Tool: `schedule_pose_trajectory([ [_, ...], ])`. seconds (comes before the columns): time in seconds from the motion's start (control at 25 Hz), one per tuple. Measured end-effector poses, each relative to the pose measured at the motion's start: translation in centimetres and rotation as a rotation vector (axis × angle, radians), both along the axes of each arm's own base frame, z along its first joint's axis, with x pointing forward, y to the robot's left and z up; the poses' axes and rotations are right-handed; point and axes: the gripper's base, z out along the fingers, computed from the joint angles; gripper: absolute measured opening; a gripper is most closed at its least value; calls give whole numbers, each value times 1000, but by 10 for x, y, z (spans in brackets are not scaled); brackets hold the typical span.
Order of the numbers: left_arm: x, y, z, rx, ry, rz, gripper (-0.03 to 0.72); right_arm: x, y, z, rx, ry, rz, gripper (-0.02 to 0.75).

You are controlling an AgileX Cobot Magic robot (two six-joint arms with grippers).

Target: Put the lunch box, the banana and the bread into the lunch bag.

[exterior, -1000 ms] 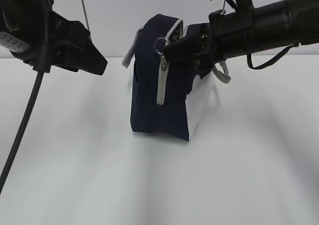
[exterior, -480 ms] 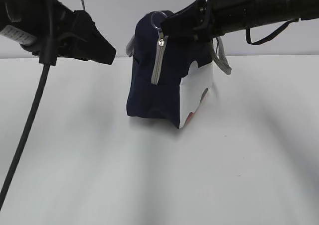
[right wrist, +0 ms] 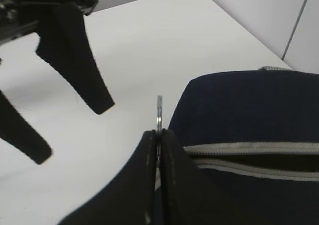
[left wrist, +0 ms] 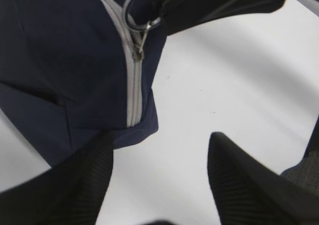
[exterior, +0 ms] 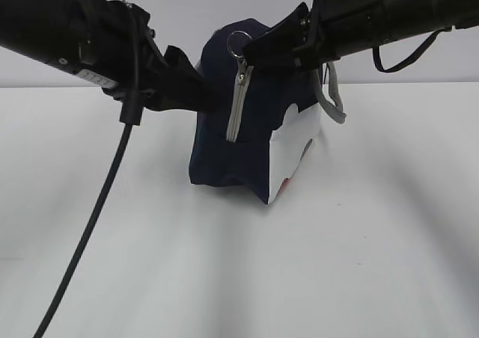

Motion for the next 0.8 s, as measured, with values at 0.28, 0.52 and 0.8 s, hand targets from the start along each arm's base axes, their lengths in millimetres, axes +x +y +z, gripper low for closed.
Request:
schedule_pose_trajectory([
  [0.28, 13, -3, -12, 7, -32, 25, 424, 2, 0, -10, -3, 112, -33, 0],
  [0.52, 11, -4, -12, 6, -15, 12, 424, 8, 0, -19, -3, 146, -55, 0],
  [0.8, 11, -4, -12, 6, -13, 10, 424, 15, -1, -15, 55, 141, -139, 0],
])
